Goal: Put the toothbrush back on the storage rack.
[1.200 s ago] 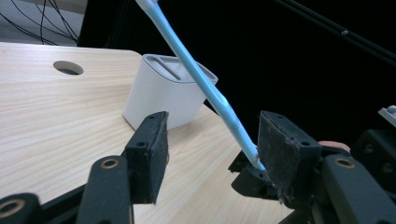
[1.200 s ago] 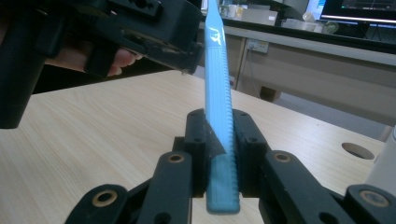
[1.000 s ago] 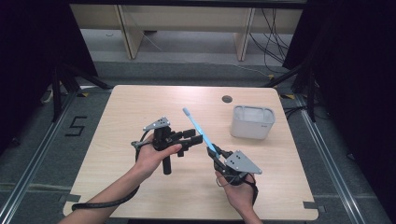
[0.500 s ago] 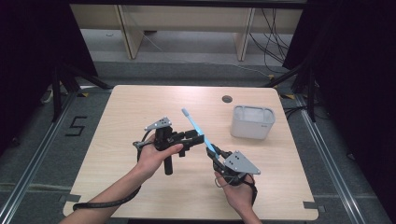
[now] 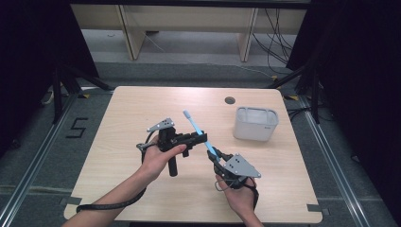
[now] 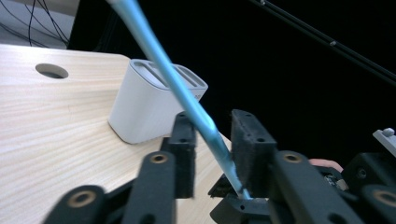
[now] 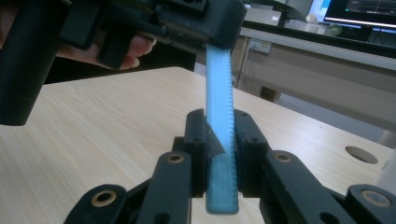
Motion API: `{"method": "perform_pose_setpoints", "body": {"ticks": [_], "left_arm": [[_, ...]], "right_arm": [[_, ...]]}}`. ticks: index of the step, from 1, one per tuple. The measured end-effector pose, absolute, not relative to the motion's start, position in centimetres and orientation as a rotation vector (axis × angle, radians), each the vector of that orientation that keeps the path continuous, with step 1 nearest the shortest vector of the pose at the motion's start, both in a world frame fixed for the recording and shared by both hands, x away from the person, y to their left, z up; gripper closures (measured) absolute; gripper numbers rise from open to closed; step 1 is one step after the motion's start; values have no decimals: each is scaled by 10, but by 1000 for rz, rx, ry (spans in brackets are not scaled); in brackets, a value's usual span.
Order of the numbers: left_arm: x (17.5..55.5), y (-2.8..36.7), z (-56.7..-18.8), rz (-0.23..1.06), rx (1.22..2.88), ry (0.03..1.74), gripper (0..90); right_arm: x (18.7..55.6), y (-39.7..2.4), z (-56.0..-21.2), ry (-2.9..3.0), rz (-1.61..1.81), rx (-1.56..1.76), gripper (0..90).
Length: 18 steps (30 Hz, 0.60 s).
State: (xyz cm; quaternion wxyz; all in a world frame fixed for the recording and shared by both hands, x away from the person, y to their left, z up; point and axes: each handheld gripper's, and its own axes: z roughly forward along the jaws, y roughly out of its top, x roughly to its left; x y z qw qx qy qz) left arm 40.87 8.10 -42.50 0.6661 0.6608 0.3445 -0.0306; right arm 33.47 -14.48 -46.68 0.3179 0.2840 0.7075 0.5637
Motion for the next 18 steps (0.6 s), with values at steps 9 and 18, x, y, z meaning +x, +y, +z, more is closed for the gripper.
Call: {"method": "perform_pose_setpoints", "body": {"ticks": [9, 18], "left_arm": [[401, 76, -419, -2, 1535, 687, 830], [397, 81, -415, 214, 1613, 633, 831]], "right_arm": [[333, -137, -470, 1925, 1447, 742, 705], [330, -151, -466, 1914, 1484, 820, 522]]}}
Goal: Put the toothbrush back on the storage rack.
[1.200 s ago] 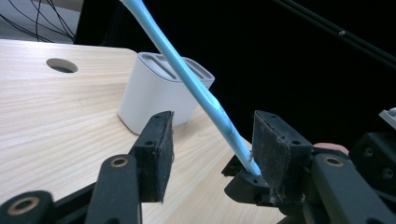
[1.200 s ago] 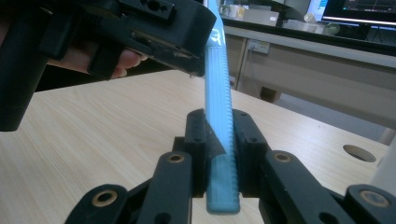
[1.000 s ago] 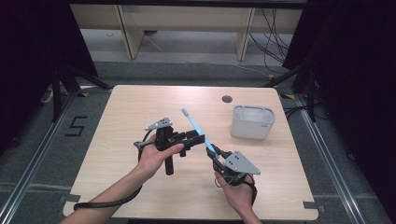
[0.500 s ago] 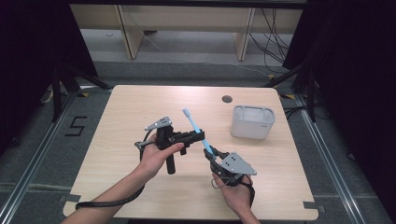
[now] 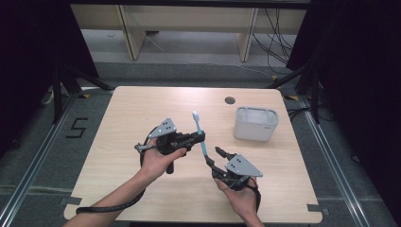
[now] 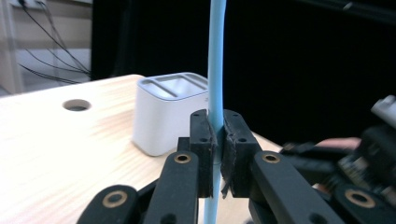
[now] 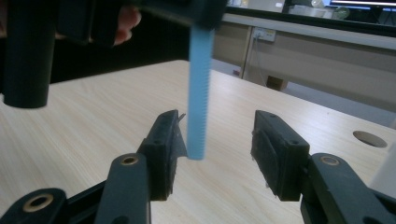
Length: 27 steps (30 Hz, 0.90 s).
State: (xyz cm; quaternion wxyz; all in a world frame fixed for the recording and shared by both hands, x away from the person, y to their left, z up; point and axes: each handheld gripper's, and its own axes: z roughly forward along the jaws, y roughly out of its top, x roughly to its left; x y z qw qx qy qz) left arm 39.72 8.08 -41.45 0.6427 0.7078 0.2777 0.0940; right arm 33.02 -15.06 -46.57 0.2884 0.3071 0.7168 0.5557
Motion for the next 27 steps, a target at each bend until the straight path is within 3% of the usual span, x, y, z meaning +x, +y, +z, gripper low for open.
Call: {"method": "perform_pose_setpoints", "body": {"ticks": [9, 27], "left_arm": [[388, 69, -420, 349, 1687, 591, 831], [376, 54, -425, 433, 1738, 519, 831]], "right_arm": [[327, -161, -427, 1781, 1642, 868, 640], [342, -137, -413, 1777, 1662, 849, 706]]}}
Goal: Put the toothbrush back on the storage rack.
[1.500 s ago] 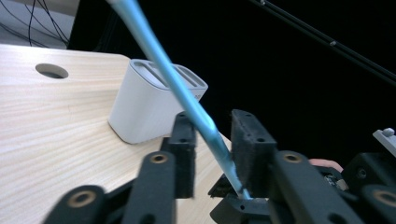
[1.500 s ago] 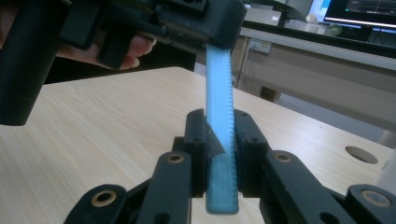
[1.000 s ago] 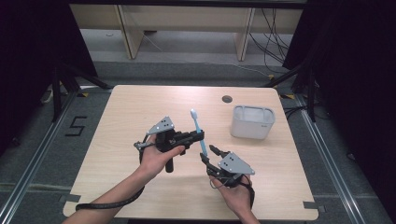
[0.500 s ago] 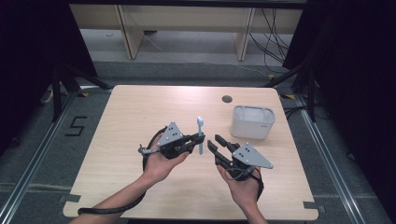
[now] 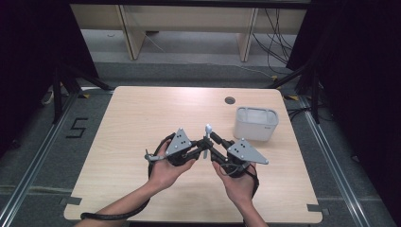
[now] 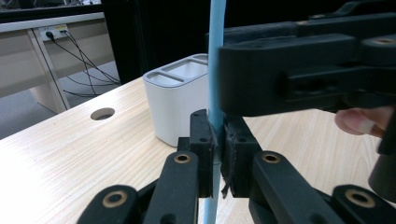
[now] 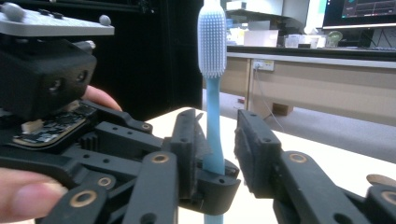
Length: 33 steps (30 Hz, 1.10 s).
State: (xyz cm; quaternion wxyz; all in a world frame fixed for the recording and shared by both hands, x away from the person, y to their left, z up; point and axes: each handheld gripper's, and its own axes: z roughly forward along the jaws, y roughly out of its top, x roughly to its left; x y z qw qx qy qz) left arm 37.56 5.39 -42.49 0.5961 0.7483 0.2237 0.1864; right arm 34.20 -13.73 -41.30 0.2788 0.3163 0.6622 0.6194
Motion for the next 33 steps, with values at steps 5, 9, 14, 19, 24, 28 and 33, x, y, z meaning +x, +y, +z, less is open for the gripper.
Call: {"method": "perform_pose_setpoints", "body": {"ticks": [5, 9, 14, 19, 24, 28, 33], "left_arm": [[375, 54, -424, 442, 1741, 511, 831], [373, 53, -424, 453, 1740, 506, 830], [372, 54, -424, 488, 1746, 485, 770], [368, 65, -424, 535, 1743, 480, 622], [363, 85, -432, 558, 1759, 511, 567], [358, 104, -439, 566, 1764, 545, 548], [356, 127, -447, 548, 1740, 593, 506]], "right_arm": [[344, -136, -413, 1779, 1670, 850, 782], [343, -136, -412, 1789, 1667, 846, 824], [344, -138, -410, 1799, 1650, 832, 828], [349, -149, -408, 1764, 1644, 855, 828], [355, -161, -406, 1763, 1641, 895, 829], [358, -169, -409, 1764, 1600, 924, 828], [362, -180, -413, 1749, 1575, 974, 828]]}}
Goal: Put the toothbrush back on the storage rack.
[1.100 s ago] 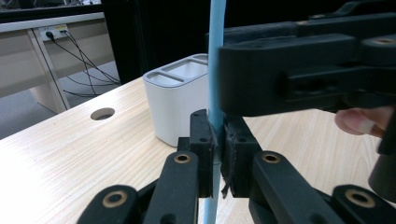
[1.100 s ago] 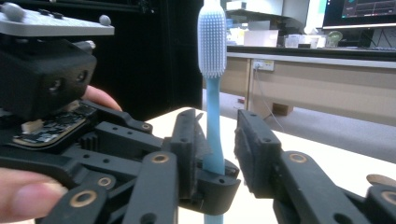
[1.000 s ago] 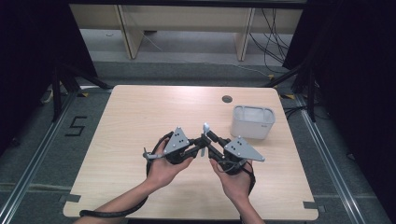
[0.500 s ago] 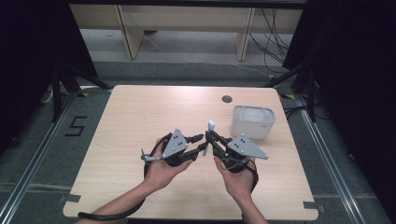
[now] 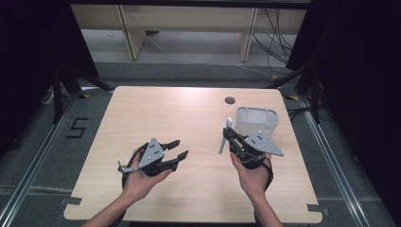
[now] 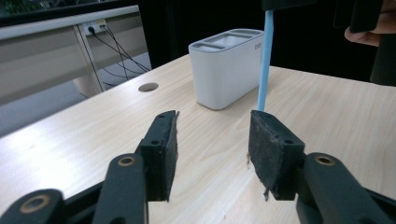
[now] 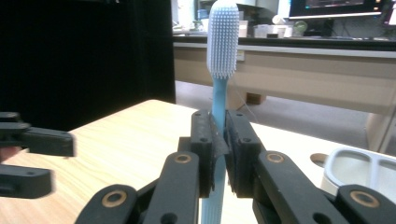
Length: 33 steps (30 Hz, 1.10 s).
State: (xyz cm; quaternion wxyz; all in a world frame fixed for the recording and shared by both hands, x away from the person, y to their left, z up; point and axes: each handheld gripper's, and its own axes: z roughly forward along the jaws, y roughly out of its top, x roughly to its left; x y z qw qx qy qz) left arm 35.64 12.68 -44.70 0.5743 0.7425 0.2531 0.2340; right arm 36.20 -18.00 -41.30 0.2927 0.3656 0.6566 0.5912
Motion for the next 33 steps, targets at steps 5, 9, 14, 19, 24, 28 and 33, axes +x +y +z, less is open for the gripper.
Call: {"method": "perform_pose_setpoints", "body": {"ticks": [5, 9, 14, 19, 24, 28, 33], "left_arm": [[354, 148, -459, 583, 1715, 646, 463], [351, 163, -468, 622, 1695, 689, 443], [348, 178, -477, 665, 1678, 720, 418], [347, 191, -491, 687, 1652, 774, 415], [347, 200, -504, 713, 1621, 824, 405], [347, 204, -509, 731, 1615, 845, 385], [349, 207, -514, 750, 1595, 852, 368]], "right_arm": [[365, -191, -416, 1724, 1536, 985, 829], [368, -199, -416, 1709, 1504, 982, 828], [371, -203, -416, 1678, 1499, 1031, 828], [373, -210, -414, 1666, 1472, 1027, 828], [375, -215, -411, 1657, 1464, 1050, 828], [378, -221, -408, 1651, 1444, 1048, 828], [380, -225, -407, 1619, 1447, 1075, 828]]}}
